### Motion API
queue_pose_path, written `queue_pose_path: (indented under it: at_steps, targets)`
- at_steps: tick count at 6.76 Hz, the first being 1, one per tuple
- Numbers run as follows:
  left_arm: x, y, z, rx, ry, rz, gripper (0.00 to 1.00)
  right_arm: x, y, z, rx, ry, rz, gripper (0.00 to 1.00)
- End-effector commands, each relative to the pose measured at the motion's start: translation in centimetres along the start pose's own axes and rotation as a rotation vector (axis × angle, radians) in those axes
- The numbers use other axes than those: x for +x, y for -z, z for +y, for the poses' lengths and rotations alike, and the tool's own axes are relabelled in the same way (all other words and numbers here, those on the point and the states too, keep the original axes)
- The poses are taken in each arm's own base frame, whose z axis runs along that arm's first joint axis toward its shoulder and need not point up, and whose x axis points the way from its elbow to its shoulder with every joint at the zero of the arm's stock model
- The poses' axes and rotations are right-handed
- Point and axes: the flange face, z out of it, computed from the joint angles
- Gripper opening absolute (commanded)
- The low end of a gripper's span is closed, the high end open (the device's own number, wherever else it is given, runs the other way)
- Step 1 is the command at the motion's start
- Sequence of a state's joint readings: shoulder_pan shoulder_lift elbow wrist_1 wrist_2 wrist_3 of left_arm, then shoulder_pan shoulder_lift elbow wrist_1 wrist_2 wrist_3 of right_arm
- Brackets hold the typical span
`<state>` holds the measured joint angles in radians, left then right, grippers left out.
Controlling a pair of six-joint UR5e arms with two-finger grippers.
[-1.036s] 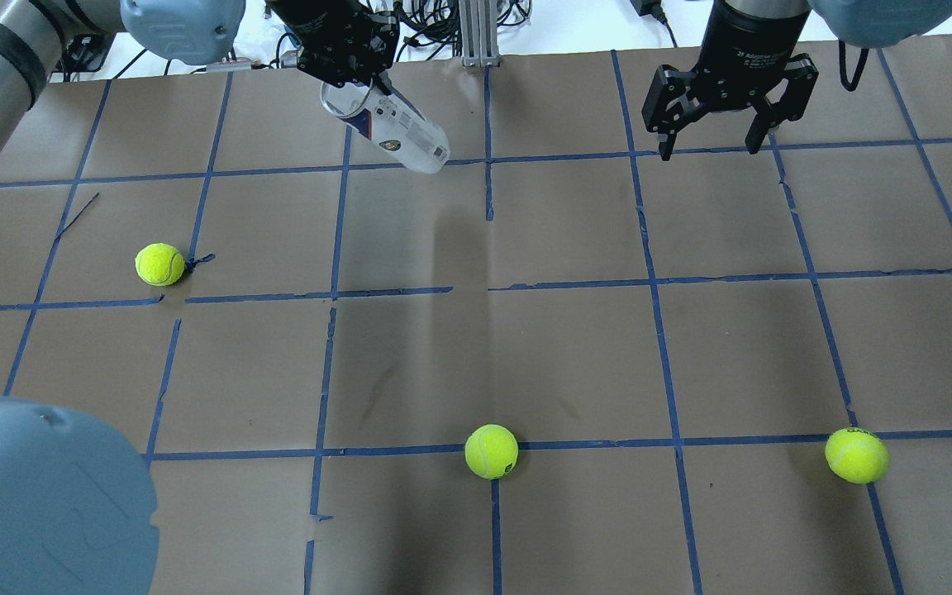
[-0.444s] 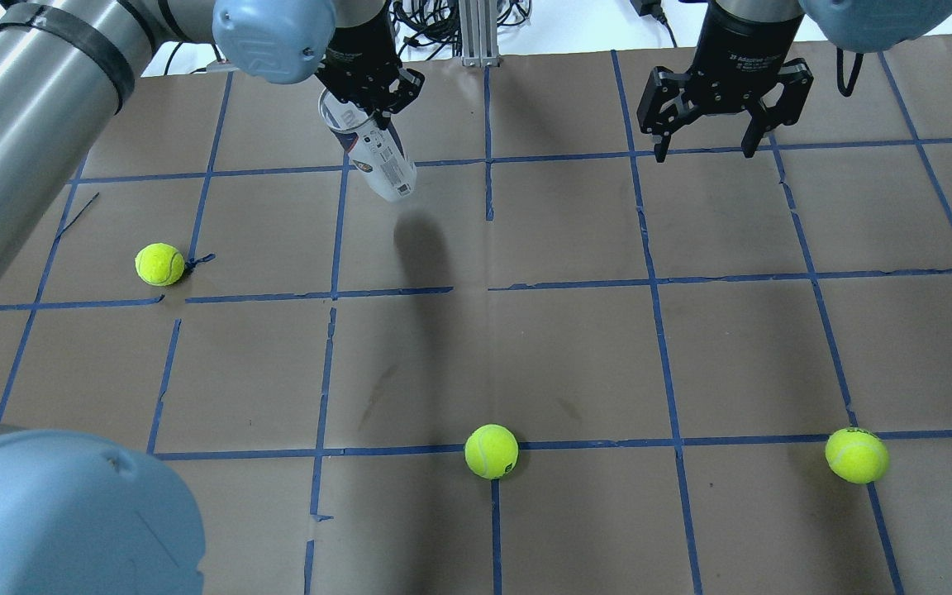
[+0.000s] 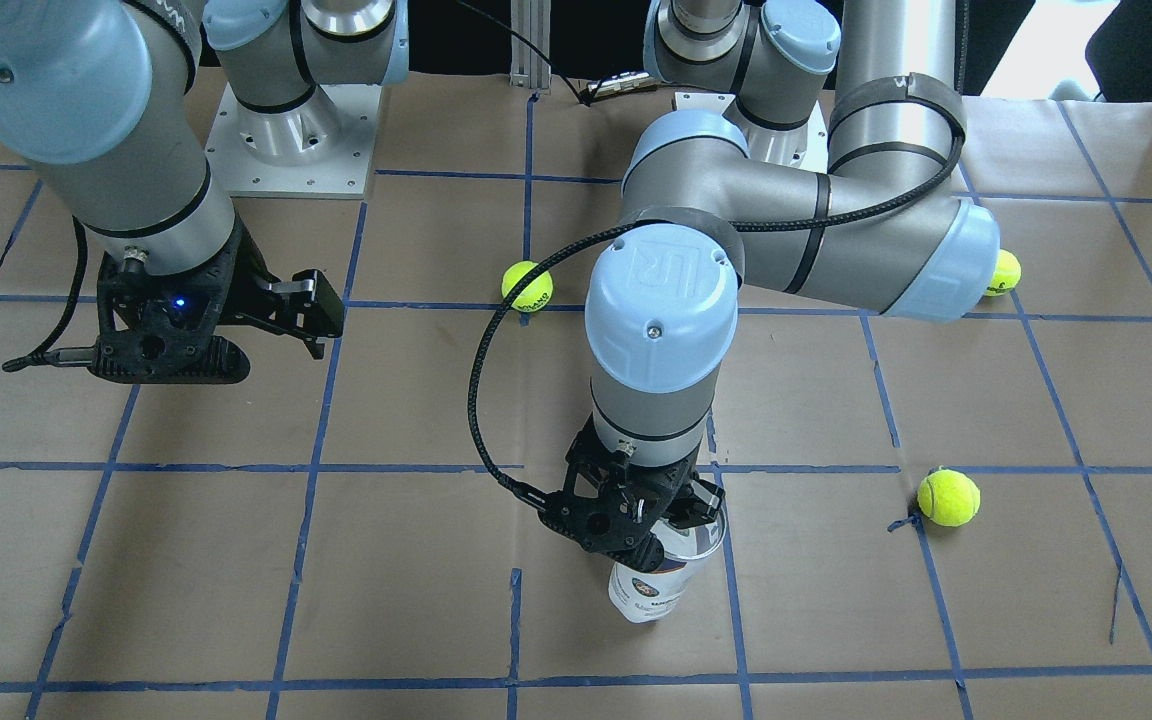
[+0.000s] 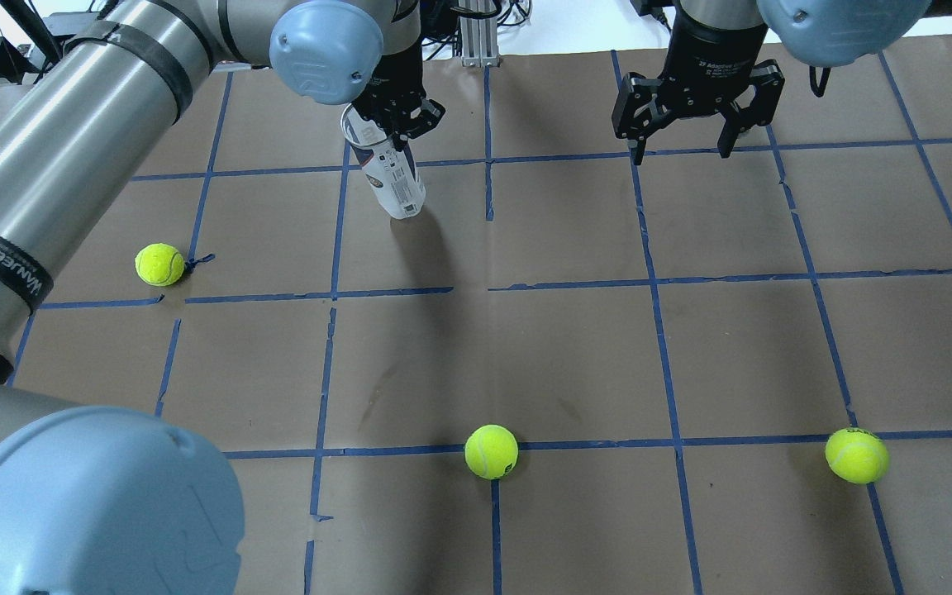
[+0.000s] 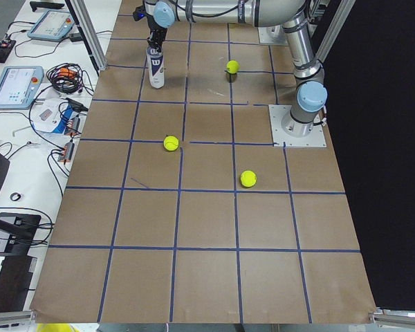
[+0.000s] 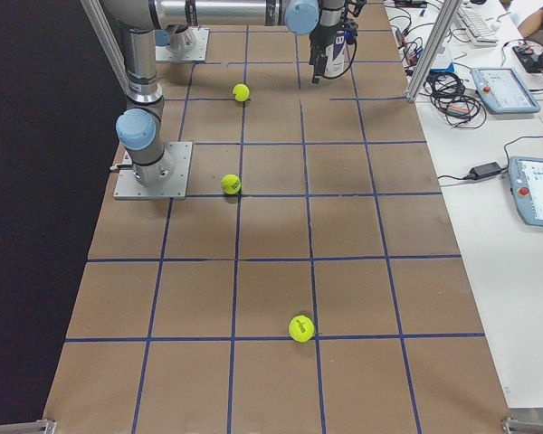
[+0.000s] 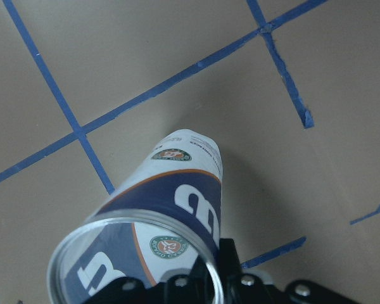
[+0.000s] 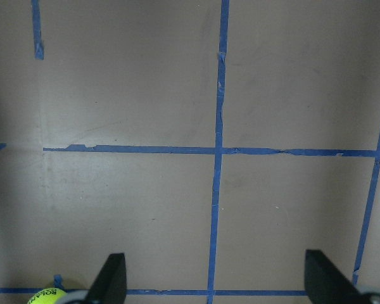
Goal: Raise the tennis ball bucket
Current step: 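Tilt the can upright with the left gripper and lower it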
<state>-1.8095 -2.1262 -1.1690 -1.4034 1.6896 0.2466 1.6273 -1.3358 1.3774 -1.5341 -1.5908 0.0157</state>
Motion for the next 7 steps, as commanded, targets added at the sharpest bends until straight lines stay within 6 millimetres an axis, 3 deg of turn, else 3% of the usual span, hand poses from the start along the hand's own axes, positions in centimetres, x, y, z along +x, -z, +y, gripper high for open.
queue_pose_path:
  at_steps: [1, 2, 3, 4, 6, 7]
  targets:
    - [0.3, 0.1, 0.1, -0.004, -0.015, -0.008, 0.05, 0.7, -0.1, -0.1, -0.002, 0.025, 0.002, 1.0]
    - [0.3, 0.9, 0.4, 0.005, -0.014, -0.008, 0.16, 0.8, -0.1, -0.1, -0.003, 0.036, 0.003, 1.0]
    - [0.4, 1.0, 0.6, -0.005, -0.015, -0.006, 0.53, 1.7, -0.1, -0.4, -0.001, 0.077, 0.002, 1.0]
    - [0.6, 2.5, 1.2, 0.01, -0.017, -0.002, 0.96, 2.5, -0.1, -0.5, -0.004, 0.065, 0.003, 1.0]
    - [0.4, 6.1, 3.5, 0.013, -0.008, 0.015, 0.98, 2.5, 0.5, -0.4, -0.001, 0.056, 0.01, 1.0]
    - [0.0, 9.1, 5.4, 0.022, 0.0, 0.009, 0.99, 2.9, 1.8, 0.5, 0.004, 0.056, 0.049, 1.0]
